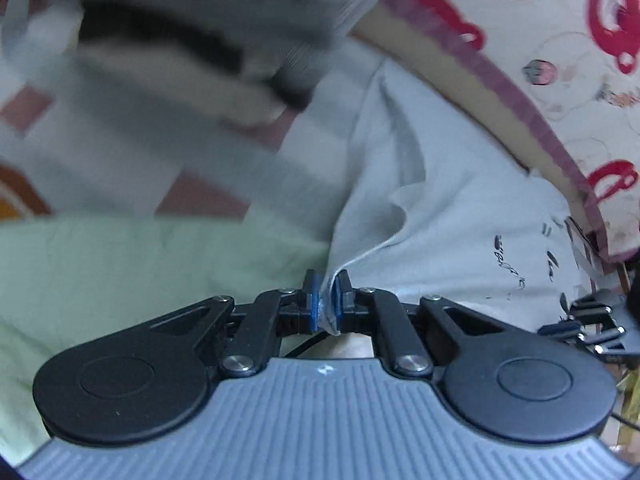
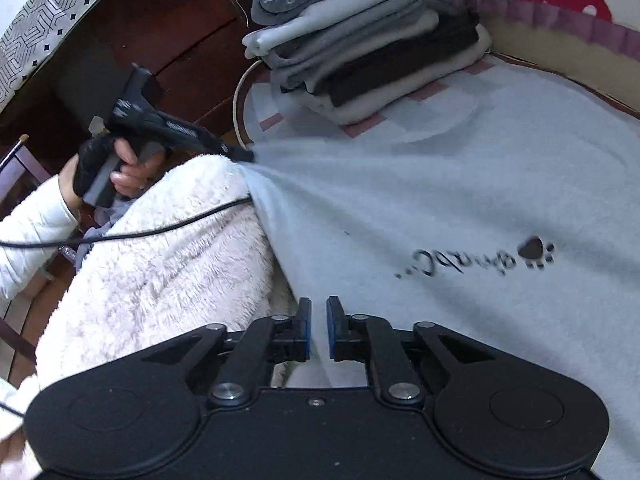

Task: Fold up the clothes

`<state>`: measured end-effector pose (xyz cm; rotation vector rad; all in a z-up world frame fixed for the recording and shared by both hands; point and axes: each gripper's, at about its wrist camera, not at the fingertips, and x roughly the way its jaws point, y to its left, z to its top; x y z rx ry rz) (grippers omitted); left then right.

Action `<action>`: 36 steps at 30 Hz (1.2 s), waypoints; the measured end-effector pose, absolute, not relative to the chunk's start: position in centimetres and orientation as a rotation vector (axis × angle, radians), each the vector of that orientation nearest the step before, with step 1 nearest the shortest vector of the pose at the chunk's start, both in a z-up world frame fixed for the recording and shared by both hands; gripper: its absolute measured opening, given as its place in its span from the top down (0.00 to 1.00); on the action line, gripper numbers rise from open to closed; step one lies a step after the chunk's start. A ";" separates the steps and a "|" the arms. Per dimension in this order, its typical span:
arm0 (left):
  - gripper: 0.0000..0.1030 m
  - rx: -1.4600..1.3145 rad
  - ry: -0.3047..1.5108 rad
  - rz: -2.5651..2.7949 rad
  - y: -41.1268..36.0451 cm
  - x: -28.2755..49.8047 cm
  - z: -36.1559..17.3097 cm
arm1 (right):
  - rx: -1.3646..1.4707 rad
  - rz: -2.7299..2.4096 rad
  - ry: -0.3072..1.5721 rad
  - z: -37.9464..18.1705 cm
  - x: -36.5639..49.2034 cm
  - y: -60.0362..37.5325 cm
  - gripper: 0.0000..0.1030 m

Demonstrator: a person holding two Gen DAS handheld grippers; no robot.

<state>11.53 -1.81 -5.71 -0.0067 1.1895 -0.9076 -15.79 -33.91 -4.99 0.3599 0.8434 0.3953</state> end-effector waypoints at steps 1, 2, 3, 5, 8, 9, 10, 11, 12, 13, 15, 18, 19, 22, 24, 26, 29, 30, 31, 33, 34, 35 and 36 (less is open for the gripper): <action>0.93 -0.020 1.195 -0.903 -1.8 11.6 -6.0 | 0.362 0.411 0.840 -4.9 -15.6 -33.7 0.76; 0.93 -0.026 1.185 -0.904 -1.8 11.6 -5.8 | 0.354 0.429 0.846 -4.8 -15.3 -33.4 0.60; 0.93 -0.031 1.174 -0.907 -1.9 11.6 -5.7 | 0.328 0.451 0.869 -4.9 -15.0 -33.1 0.48; 0.93 -0.047 1.147 -0.922 -2.1 11.9 -5.2 | 0.268 0.487 0.915 -5.2 -14.3 -32.5 0.46; 0.93 -0.118 1.111 -0.955 -2.4 12.4 -3.9 | 0.119 0.454 0.968 -6.1 -13.7 -31.4 0.46; 0.93 -0.147 1.097 -0.969 -2.4 12.5 -3.4 | 0.070 0.446 0.982 -6.3 -13.4 -30.9 0.46; 0.96 -0.174 1.076 -0.980 -2.4 12.5 -2.9 | 0.021 0.437 0.995 -6.6 -13.2 -30.5 0.46; 1.00 -0.197 1.051 -0.985 -2.4 12.3 -2.4 | -0.023 0.428 1.005 -6.9 -13.1 -30.0 0.46; 1.00 -0.220 1.025 -0.990 -2.4 12.1 -1.8 | -0.054 0.421 1.007 -7.3 -13.0 -29.5 0.46; 1.00 -0.242 1.000 -0.995 -2.2 11.9 -1.3 | -0.079 0.412 1.003 -7.6 -12.9 -29.2 0.46; 1.00 -0.276 0.952 -1.016 -1.7 11.6 -0.2 | -0.113 0.392 0.988 -8.0 -13.3 -28.9 0.46; 1.00 -0.243 0.940 -0.995 -1.5 11.2 0.4 | -0.134 0.395 0.949 -8.0 -14.2 -29.1 0.81; 1.00 -0.215 0.962 -0.978 -1.5 11.2 0.0 | -0.123 0.402 0.944 -7.8 -14.4 -29.4 0.93; 0.96 -0.174 1.097 -0.921 -1.7 11.5 -2.3 | -0.047 0.430 0.924 -7.1 -14.8 -30.6 0.95; 0.95 -0.178 1.177 -0.898 -1.6 11.4 -4.0 | 0.030 0.449 0.905 -6.7 -15.1 -31.6 0.94; 0.90 -0.173 1.211 -0.889 -1.4 11.2 -5.5 | 0.099 0.477 0.894 -6.5 -15.4 -32.5 0.94; 0.77 -0.095 1.176 -0.894 -1.8 10.3 -6.4 | 0.151 0.466 0.901 -7.2 -15.7 -32.7 0.94; 0.74 -0.054 1.156 -0.905 -2.1 10.0 -6.6 | 0.152 0.458 0.906 -7.4 -15.7 -32.6 0.94; 0.73 -0.021 1.139 -0.923 -2.5 9.8 -6.6 | 0.154 0.451 0.911 -7.7 -15.7 -32.5 0.94; 0.67 0.013 1.130 -0.939 -2.9 10.0 -6.8 | 0.158 0.444 0.916 -8.0 -15.7 -32.5 0.94; 0.62 0.013 1.145 -0.940 -3.0 10.4 -7.1 | 0.161 0.438 0.920 -8.2 -15.5 -32.4 0.94; 0.60 0.011 1.161 -0.947 -3.0 10.7 -7.5 | 0.164 0.432 0.923 -8.3 -15.4 -32.3 0.94; 0.60 0.012 1.174 -0.956 -3.2 11.0 -7.8 | 0.166 0.427 0.923 -8.3 -15.4 -32.3 0.94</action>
